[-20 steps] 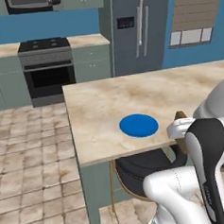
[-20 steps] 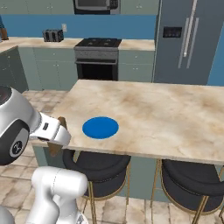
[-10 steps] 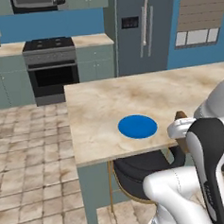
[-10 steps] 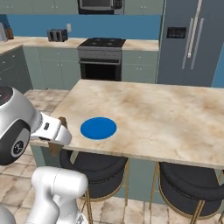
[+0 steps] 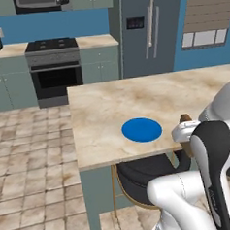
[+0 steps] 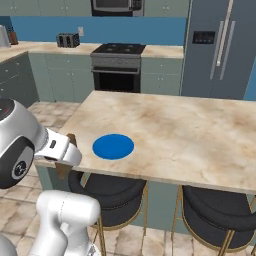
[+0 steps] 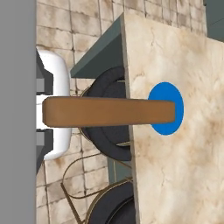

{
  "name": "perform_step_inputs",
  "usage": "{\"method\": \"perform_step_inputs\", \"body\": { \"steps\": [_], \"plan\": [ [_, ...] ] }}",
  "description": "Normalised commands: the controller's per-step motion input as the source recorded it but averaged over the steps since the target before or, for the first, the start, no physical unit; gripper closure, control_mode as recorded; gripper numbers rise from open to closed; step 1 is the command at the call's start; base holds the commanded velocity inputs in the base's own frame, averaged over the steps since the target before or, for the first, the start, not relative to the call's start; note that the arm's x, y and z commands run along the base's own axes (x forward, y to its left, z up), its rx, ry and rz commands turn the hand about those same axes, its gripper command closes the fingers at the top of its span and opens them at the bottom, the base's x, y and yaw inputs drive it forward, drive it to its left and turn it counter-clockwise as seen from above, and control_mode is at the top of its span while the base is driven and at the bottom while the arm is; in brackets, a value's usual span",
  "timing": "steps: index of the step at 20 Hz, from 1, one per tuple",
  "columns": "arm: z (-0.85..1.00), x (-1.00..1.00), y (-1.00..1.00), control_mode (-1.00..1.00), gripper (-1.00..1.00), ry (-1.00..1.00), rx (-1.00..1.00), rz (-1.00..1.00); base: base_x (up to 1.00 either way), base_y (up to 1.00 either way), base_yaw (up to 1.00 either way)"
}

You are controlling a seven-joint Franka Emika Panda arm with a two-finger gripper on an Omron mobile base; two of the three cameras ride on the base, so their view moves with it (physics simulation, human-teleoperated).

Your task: Start the toaster. Once the lever pops up, take the bread to the plate on the dining counter.

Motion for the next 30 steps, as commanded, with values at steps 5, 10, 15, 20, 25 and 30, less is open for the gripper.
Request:
{"method": "perform_step_inputs", "body": {
  "steps": [5, 10, 15, 20, 25, 30],
  "plan": [
    [0.0, 0.36, -0.09, -1.0, 1.0, 0.01, 0.0, 0.06, 0.15, -0.04, 0.03],
    [-0.15, 0.9, -0.02, -1.0, 1.0, 0.04, 0.02, 0.11, 0.0, 0.0, 0.0],
    [-0.33, 0.98, 0.0, -1.0, 1.0, 0.05, 0.01, 0.14, 0.0, 0.0, 0.0],
    [-0.32, 0.82, 0.0, -1.0, 1.0, 0.03, 0.01, 0.15, 0.0, 0.0, 0.0],
    [-0.14, 0.58, -0.01, -1.0, 1.0, 0.0, 0.0, 0.05, 0.0, 0.0, 0.0],
    [-0.13, 0.67, 0.0, -1.0, 1.0, 0.0, 0.0, -0.02, 0.0, 0.0, 0.0]
  ]
}}
